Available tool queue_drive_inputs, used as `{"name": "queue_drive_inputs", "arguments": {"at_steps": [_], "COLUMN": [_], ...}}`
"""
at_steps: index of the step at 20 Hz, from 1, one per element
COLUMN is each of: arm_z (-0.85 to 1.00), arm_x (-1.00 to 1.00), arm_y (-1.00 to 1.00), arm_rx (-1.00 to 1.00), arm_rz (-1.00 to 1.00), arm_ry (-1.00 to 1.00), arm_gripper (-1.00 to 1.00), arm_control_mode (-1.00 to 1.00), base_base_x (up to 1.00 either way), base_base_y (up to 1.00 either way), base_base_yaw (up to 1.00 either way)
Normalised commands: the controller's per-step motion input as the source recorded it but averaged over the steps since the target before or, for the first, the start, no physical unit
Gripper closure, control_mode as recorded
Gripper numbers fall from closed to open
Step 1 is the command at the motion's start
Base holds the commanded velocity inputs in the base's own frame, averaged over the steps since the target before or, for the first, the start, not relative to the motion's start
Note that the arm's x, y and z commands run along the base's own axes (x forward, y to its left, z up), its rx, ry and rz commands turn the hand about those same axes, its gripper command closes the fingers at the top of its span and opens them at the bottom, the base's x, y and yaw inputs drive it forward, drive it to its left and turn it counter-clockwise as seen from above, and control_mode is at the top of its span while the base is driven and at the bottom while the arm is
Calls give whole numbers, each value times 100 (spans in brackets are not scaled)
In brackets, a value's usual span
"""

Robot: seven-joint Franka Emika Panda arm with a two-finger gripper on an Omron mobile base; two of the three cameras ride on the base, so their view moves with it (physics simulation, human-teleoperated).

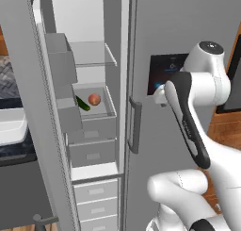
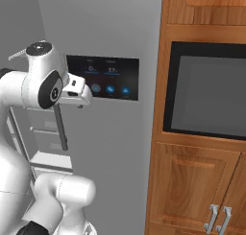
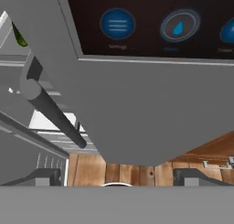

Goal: Take the onion and cucumber out of the freezer and place them in the tupperware container on the counter. Then put the tupperware containing the vegetables back in the freezer.

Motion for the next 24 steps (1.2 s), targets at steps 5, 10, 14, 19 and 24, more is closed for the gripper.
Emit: {"name": "queue_drive_inputs", "arguments": {"at_steps": [5, 10, 14, 19, 24], "arm_z": [5, 0, 0, 0, 0], "arm_x": [-43, -12, -2, -15, -4], "arm_y": [0, 0, 0, 9, 27], "arm_rx": [0, 0, 0, 0, 0], "arm_rz": [0, 0, 0, 0, 0], "arm_ry": [0, 0, 0, 0, 6], "arm_gripper": [-100, -100, -100, -100, -100], "arm_control_mode": [-100, -100, -100, -100, -100], "base_base_x": [0, 0, 0, 0, 0], "base_base_y": [0, 0, 0, 0, 0], "base_base_yaw": [0, 0, 0, 0, 0]}}
